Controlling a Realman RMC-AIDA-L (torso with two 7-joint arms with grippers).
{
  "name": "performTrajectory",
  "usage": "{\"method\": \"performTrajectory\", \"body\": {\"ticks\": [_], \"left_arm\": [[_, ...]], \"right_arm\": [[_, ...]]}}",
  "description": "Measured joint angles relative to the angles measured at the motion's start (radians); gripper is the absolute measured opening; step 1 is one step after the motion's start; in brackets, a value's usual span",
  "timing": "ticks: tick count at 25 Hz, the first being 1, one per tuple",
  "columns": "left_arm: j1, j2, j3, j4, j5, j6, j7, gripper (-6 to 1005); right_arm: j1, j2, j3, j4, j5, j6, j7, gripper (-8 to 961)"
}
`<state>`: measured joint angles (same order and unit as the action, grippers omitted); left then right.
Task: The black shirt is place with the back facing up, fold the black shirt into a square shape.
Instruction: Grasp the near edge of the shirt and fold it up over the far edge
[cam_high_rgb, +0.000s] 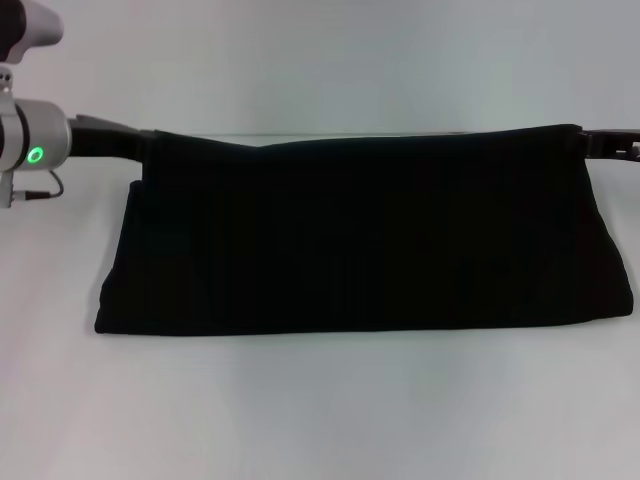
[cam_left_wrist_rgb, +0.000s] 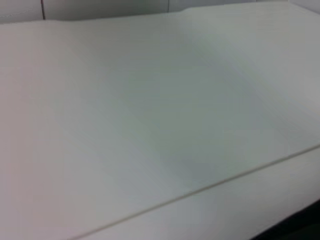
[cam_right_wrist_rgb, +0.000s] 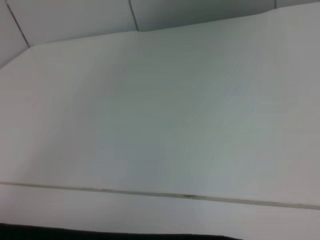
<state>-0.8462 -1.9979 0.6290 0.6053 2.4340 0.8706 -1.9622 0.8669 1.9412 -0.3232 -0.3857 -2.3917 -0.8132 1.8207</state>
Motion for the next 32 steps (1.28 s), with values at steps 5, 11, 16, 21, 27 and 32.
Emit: {"method": "performTrajectory", "body": {"ticks": [5, 11, 16, 21, 27, 32], "left_arm": [[-0.009, -0.004, 0.001, -0.002, 0.002, -0.019, 0.006, 62], [-0.017, -0.007, 0.013, -0.021, 0.002, -0.051, 0.013, 83], [-0.017, -0.022, 0.061, -0.036, 0.002, -0.116, 0.007, 102], [-0.011, -0.045, 0.08, -0.047, 0.002, -0.226, 0.009, 120], [0.006, -0.041, 0.061, -0.03, -0.001, -0.225, -0.052, 316], [0.099, -0.043, 0.057, 0.169, -0.041, 0.095, -0.15, 524]], "right_arm": [[0.006, 0.003, -0.001, 0.001, 0.0, 0.011, 0.0, 15], [0.009, 0.008, -0.001, 0.004, 0.0, 0.014, 0.0, 42], [0.01, 0.013, -0.011, 0.011, 0.0, 0.014, 0.001, 86], [0.005, 0.019, -0.018, 0.002, 0.0, 0.033, 0.019, 130], [-0.009, 0.013, -0.017, -0.039, 0.0, -0.022, 0.068, 363], [-0.056, 0.007, -0.014, -0.131, 0.008, -0.237, 0.122, 475]]}}
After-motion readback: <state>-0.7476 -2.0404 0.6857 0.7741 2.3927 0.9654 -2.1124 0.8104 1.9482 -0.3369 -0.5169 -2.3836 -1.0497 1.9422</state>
